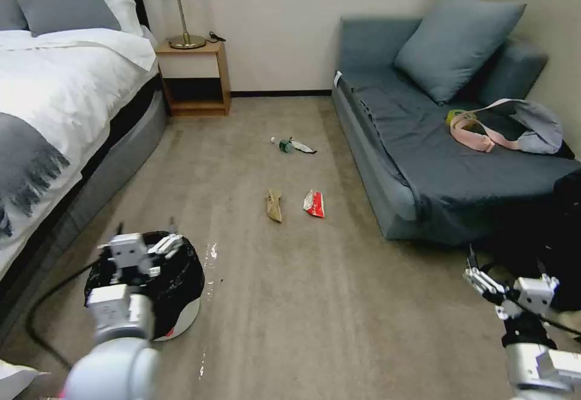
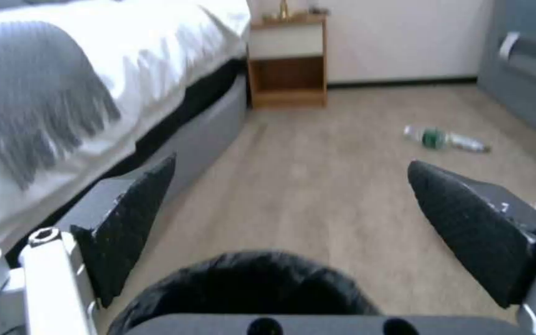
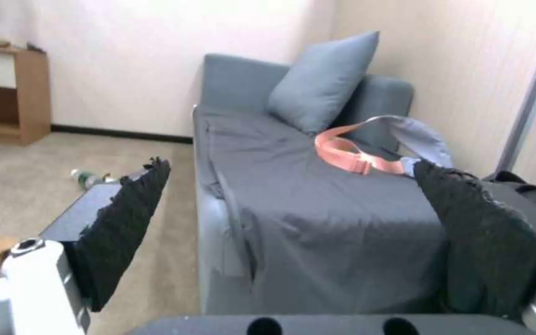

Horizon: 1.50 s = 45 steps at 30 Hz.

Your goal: Pick up the trash bin, then pick up the garbage on the floor and place it into the trash bin.

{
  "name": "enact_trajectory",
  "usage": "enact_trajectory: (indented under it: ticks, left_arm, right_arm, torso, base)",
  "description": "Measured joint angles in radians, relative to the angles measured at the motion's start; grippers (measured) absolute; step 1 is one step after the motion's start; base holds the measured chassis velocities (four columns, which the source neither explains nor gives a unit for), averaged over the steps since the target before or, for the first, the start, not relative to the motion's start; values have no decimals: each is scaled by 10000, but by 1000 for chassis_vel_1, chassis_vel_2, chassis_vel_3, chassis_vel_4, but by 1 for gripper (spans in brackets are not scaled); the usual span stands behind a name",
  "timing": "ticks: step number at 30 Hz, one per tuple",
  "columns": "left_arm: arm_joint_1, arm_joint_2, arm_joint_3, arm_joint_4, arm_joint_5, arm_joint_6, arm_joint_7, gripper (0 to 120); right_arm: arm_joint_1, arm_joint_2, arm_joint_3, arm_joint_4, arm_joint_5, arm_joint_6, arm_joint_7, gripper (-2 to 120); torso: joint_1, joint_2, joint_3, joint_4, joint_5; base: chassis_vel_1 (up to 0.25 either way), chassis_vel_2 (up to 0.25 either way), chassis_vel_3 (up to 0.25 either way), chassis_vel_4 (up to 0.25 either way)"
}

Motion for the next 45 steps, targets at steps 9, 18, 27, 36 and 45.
enact_trajectory:
  ticks: [9,18,27,36,45]
  left_arm:
    - [-41,1720,-1228,904,-2378,1921,-268,100]
    - [-116,2713,-1566,1764,-4553,3206,-1394,100]
    - [-502,3301,-1703,2381,-5721,3553,-2017,100]
    - [-1054,3701,-1619,3410,-6299,3647,-2307,100]
    - [-1242,3674,-1194,4044,-6334,3638,-2290,100]
  right_arm:
    - [-63,-995,94,190,741,-970,-43,100]
    - [-359,-1131,-341,367,444,-966,-150,100]
    - [-428,-1091,-794,259,81,-825,-160,100]
    - [-279,-1301,-996,-130,73,-733,-166,100]
    - [-152,-1713,-1011,-323,268,-756,-166,100]
  torso:
    - [0,0,0,1,2]
    - [0,-1,0,1,2]
    - [0,-3,0,0,2]
    - [0,-2,0,1,3]
    - [0,-2,0,1,3]
  base:
    - [0,0,0,0]
    - [0,0,0,0]
    - [0,0,0,0]
    - [0,0,0,0]
    - [0,0,0,0]
